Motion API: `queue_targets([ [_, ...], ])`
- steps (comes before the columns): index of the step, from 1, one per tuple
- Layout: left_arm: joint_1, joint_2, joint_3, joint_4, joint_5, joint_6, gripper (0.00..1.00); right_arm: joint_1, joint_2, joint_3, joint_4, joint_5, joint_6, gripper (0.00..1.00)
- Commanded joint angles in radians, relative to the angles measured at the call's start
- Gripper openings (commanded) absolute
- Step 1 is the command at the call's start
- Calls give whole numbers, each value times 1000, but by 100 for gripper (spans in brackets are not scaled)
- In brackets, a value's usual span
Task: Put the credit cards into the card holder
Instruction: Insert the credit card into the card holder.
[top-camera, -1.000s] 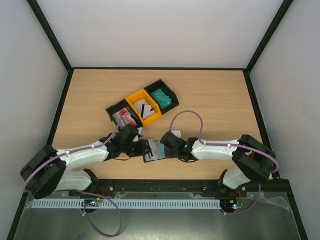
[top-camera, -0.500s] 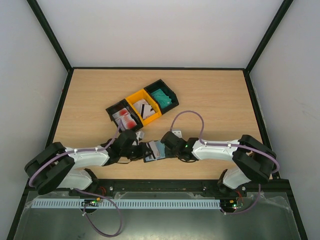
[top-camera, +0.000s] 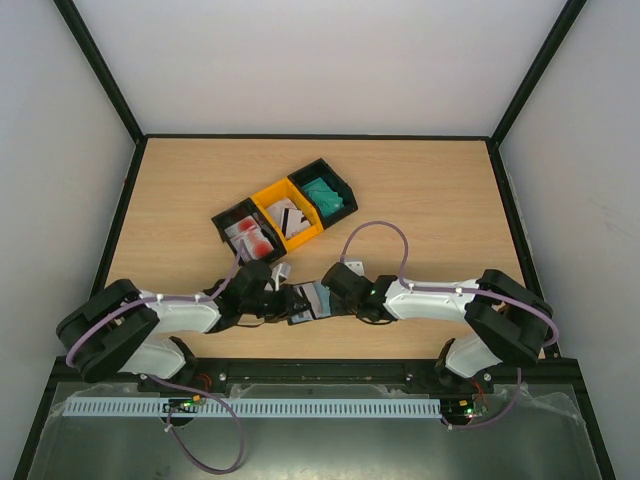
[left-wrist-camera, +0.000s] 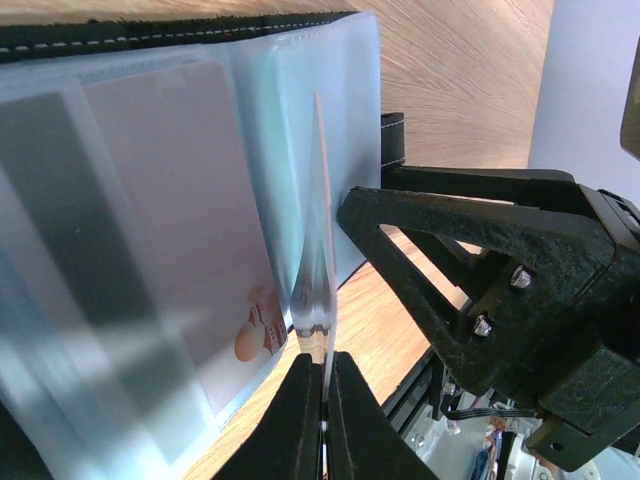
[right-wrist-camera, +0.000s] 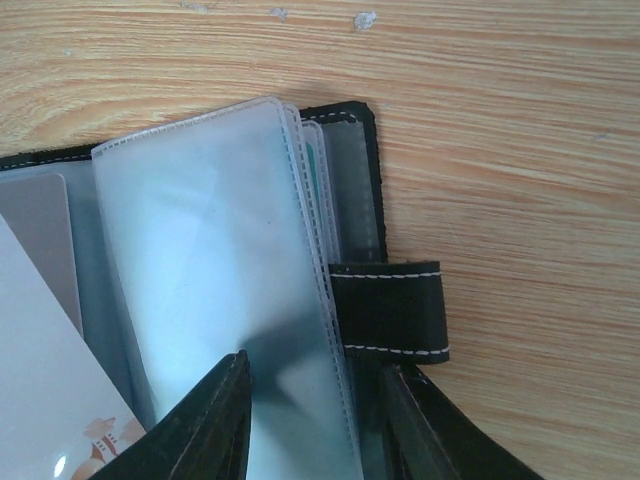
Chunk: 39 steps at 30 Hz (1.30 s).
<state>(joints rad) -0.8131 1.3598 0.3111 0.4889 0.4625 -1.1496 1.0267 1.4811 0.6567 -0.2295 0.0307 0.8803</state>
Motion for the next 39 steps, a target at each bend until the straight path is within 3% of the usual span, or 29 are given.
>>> queue_targets([
  [1, -11, 30, 14, 33, 70, -2, 2, -5, 45, -30, 34, -42, 8, 34],
  [21, 10, -48, 15, -85, 33, 20, 2, -5, 65, -29, 37, -41, 11, 34],
  [39, 60, 34, 20, 6, 85, 18, 3, -7, 73, -36, 43, -48, 11, 34],
])
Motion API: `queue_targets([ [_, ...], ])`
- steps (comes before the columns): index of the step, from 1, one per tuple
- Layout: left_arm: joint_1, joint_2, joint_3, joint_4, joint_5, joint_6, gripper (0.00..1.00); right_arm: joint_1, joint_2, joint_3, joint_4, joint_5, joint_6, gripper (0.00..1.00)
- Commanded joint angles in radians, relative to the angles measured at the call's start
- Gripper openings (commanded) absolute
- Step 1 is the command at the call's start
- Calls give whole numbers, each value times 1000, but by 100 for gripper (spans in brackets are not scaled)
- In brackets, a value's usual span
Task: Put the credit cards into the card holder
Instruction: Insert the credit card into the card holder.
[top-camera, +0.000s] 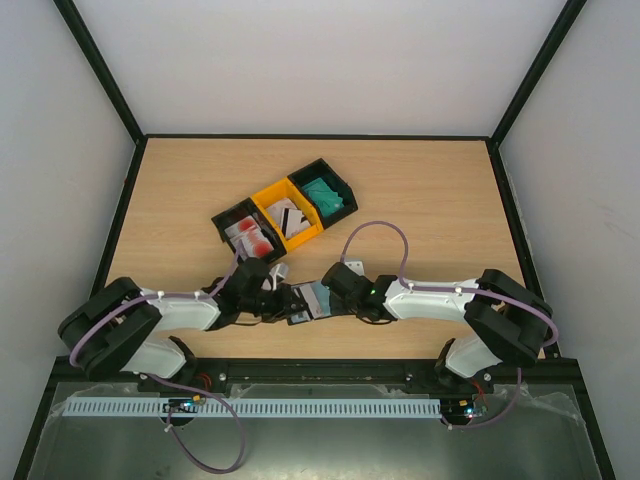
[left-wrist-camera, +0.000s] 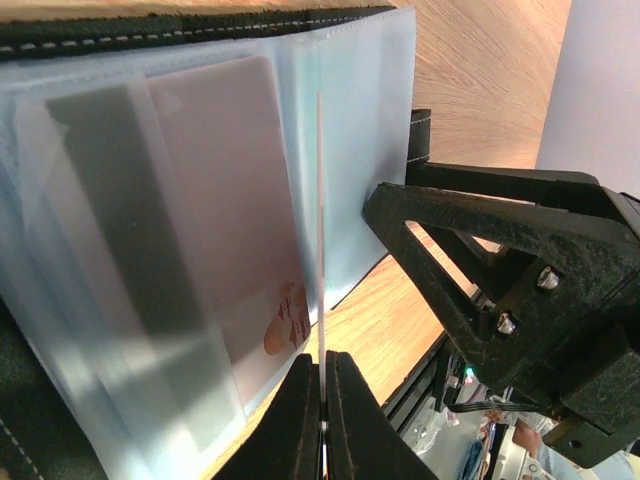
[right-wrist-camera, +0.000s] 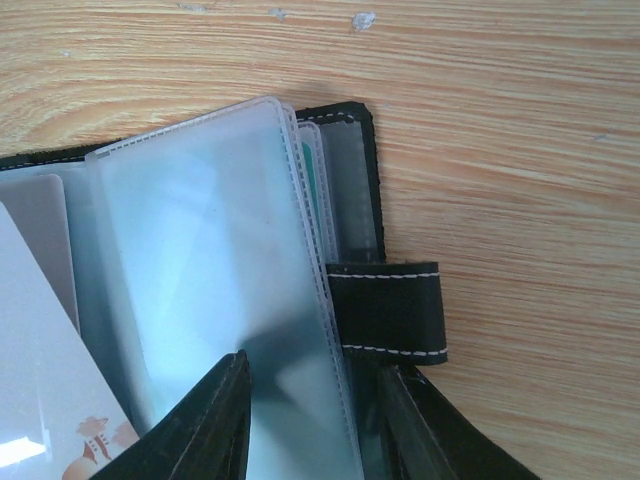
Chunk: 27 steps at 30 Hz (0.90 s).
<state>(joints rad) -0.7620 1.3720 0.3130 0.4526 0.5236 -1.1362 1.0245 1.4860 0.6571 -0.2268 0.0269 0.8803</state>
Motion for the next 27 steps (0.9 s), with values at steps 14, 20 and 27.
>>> queue_targets([
  [14, 12, 94, 18, 100, 47, -7, 2, -4, 68, -40, 44, -45, 13, 33],
  [20, 13, 116, 18, 112, 47, -2, 2, -4, 68, -42, 48, -51, 13, 33],
  [27, 30, 77, 28, 25, 1, 43, 2, -4, 68, -45, 49, -53, 13, 33],
])
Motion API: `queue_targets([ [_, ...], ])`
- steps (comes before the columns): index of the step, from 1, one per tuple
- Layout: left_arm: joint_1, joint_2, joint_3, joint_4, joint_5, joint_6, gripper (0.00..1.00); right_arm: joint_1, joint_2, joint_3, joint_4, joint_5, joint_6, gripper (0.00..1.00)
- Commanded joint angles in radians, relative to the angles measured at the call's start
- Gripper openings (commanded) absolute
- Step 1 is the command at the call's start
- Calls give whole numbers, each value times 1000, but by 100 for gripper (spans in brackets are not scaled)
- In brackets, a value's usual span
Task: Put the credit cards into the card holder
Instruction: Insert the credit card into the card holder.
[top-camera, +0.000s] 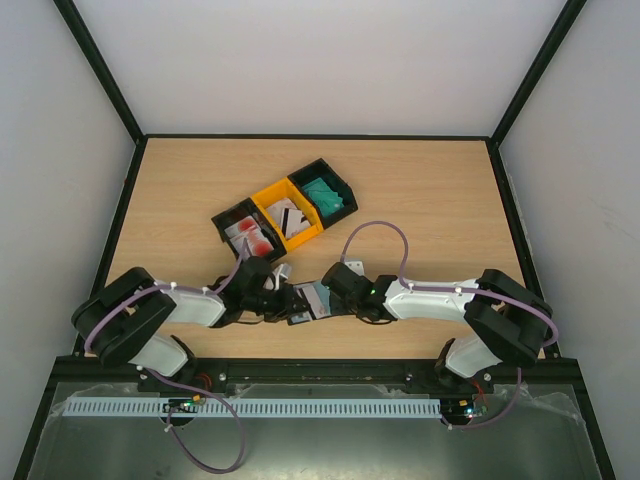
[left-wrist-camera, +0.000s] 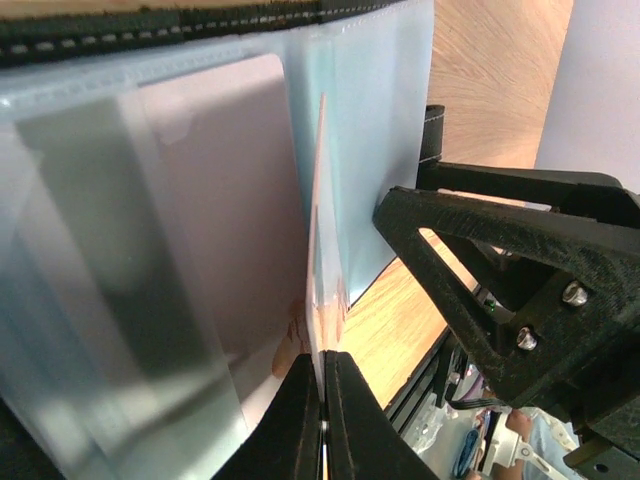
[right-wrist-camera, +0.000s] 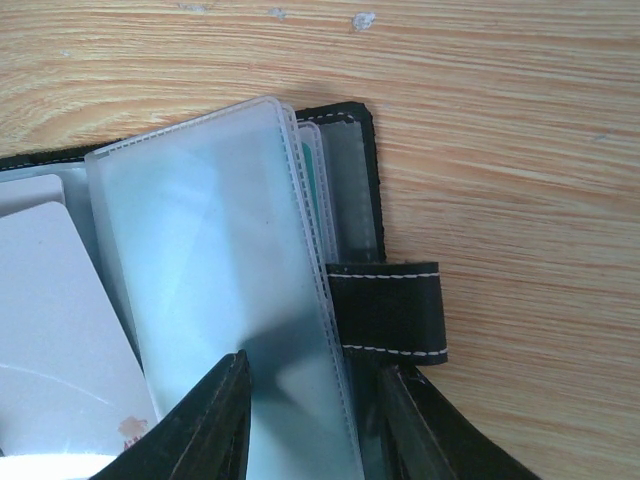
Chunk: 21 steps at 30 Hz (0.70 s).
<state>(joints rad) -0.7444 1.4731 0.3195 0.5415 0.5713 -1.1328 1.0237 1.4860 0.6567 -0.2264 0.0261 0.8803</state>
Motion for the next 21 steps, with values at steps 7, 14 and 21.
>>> queue_targets([
  [7, 13, 2, 11, -22, -31, 30, 2, -4, 73, -46, 55, -57, 16, 34],
  [14, -11, 26, 1, 26, -10, 0, 2, -3, 76, -46, 55, -58, 15, 33],
  [21, -33, 57, -14, 90, 1, -56, 2, -4, 74, -46, 58, -60, 17, 33],
])
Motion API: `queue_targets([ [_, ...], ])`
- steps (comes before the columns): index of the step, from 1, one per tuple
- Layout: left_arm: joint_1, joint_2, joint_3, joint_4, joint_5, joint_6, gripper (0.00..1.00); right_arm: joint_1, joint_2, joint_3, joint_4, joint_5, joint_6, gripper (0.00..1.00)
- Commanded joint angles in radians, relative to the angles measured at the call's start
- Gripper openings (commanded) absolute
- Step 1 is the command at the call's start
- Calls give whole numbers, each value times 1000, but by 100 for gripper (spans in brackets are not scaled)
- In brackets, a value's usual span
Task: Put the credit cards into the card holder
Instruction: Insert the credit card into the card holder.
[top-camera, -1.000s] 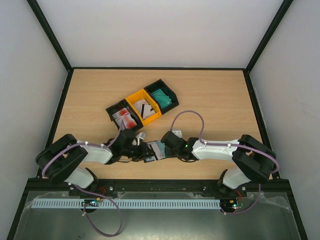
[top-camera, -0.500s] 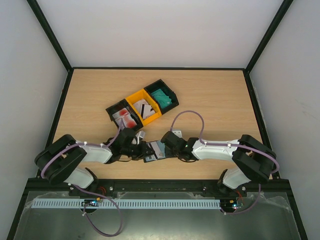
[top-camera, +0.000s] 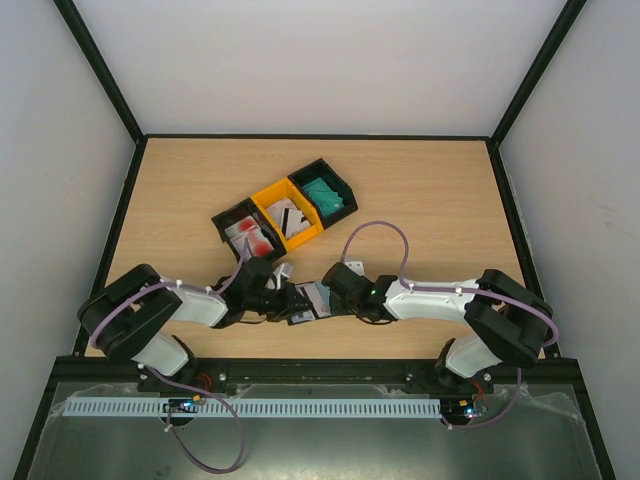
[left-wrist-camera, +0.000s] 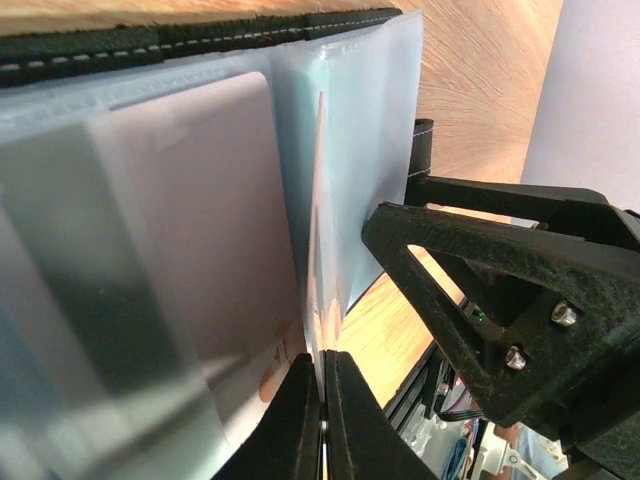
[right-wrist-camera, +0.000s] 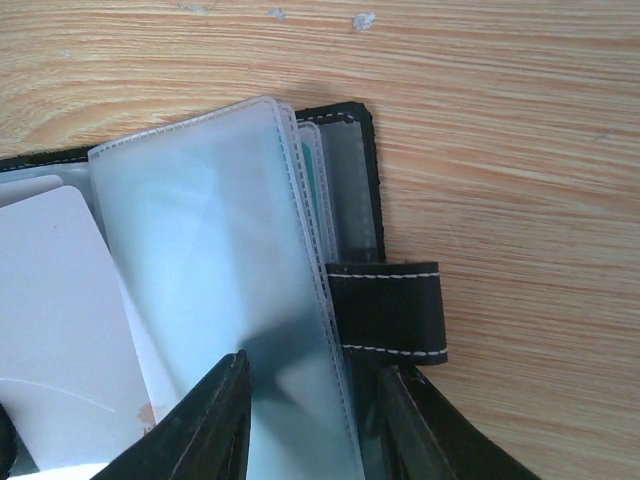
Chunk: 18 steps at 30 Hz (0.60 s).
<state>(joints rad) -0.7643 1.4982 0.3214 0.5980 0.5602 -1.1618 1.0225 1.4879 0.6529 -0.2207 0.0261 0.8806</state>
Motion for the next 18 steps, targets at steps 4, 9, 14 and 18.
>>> queue_targets([
  [4, -13, 53, -15, 39, 7, -43, 2, -3, 71, -41, 50, -59, 14, 33],
  [9, -13, 87, -4, 44, 23, -44, 2, -3, 72, -41, 52, -60, 14, 33],
  [14, -13, 125, 23, 17, 37, -15, 4, -2, 69, -41, 52, -58, 13, 33],
  [18, -8, 148, 62, -53, 43, 52, 7, -3, 71, -42, 53, -57, 15, 34],
])
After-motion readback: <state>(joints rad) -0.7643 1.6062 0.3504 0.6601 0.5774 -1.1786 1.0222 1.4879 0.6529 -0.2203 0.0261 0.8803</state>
